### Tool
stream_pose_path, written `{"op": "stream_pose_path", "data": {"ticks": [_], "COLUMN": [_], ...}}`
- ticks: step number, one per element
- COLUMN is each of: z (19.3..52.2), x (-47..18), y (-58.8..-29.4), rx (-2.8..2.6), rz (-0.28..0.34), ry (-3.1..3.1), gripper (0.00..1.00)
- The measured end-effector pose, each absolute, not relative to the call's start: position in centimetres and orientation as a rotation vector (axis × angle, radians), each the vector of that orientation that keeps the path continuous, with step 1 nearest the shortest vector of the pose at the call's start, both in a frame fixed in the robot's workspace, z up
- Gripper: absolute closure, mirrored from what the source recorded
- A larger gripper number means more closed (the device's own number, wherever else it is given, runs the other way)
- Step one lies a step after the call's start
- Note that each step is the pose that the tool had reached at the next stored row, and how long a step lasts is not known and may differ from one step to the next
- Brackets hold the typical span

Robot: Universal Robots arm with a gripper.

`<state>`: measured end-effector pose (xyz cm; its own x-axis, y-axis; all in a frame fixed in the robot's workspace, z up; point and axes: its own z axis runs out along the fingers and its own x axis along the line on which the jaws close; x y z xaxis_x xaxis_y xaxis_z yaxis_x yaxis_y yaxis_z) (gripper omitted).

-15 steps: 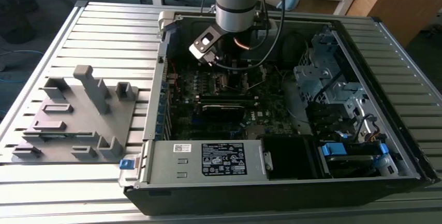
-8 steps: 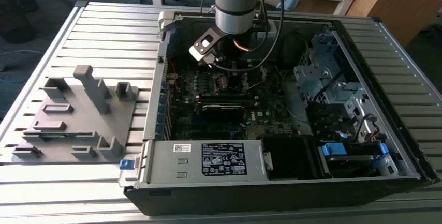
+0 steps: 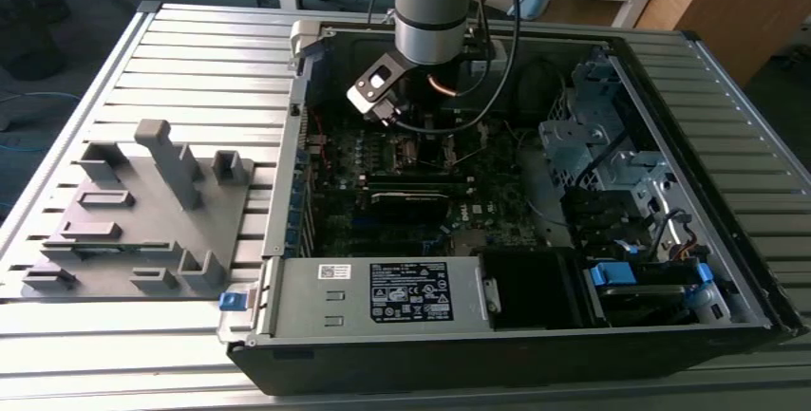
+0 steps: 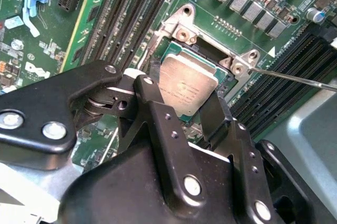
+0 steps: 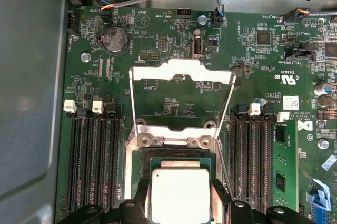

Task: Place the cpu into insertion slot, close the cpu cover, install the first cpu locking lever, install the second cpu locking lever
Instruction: 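Place the cpu into insertion slot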

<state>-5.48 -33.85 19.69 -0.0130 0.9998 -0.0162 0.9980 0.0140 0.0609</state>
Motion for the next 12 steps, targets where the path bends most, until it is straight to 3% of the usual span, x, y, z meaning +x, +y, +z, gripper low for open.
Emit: {"op": "stream_pose_path", "data": {"ticks": [12], "z": [19.64], "x": [-5.45], "y": [-33.54], "rx": [2.168], "rz": [0.05], "ry": [2.197], "gripper": [0.46]}}
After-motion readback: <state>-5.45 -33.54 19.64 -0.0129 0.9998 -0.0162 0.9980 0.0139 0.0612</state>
